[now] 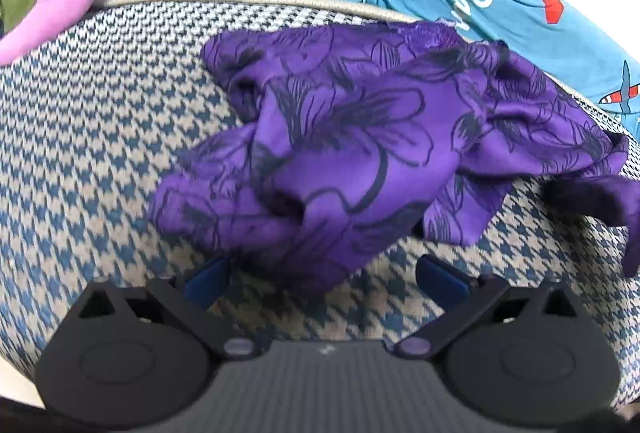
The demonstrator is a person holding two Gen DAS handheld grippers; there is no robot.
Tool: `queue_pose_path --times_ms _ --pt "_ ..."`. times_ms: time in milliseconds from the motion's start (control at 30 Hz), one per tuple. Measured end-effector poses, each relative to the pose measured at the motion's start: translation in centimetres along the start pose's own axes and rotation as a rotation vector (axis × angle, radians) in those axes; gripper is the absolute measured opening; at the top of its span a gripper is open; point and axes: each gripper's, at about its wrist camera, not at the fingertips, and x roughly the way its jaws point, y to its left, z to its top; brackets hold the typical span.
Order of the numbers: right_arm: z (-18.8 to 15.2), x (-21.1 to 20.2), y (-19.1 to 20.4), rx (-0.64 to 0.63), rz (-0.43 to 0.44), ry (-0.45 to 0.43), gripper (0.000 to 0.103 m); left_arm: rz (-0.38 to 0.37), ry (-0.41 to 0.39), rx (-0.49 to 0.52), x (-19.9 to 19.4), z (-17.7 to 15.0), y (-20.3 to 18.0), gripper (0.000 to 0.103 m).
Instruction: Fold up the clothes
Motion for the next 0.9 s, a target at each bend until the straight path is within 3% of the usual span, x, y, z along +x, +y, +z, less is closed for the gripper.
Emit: queue_pose_path --times_ms 100,400,500,633,900 --pt "1.1 -1.6 -2.1 0.019 -0.084 -0.065 0.007 0.004 0.012 0.003 0.3 -0.3 -0.1 0.103" --pt "2.8 -4.0 -7.3 0.166 -0.220 -0.183 0.008 0.023 0.025 0.035 1.1 -1.0 -1.0 0.103" --pt "3.3 -5.0 -8.8 0.223 -0.216 -0.208 0.008 0.026 0.025 0.042 1.2 -1.1 -1.2 0.103" --pt "4.5 -5.5 -10.4 0.252 -0.130 -0.187 0.009 0.018 0.028 0.041 1.1 -1.0 -1.1 0.103" --pt "5.1 -6.5 -14.4 0.330 -0.092 -0.157 0.010 -0.007 0.034 0.024 1.1 -0.6 -0.7 0.103"
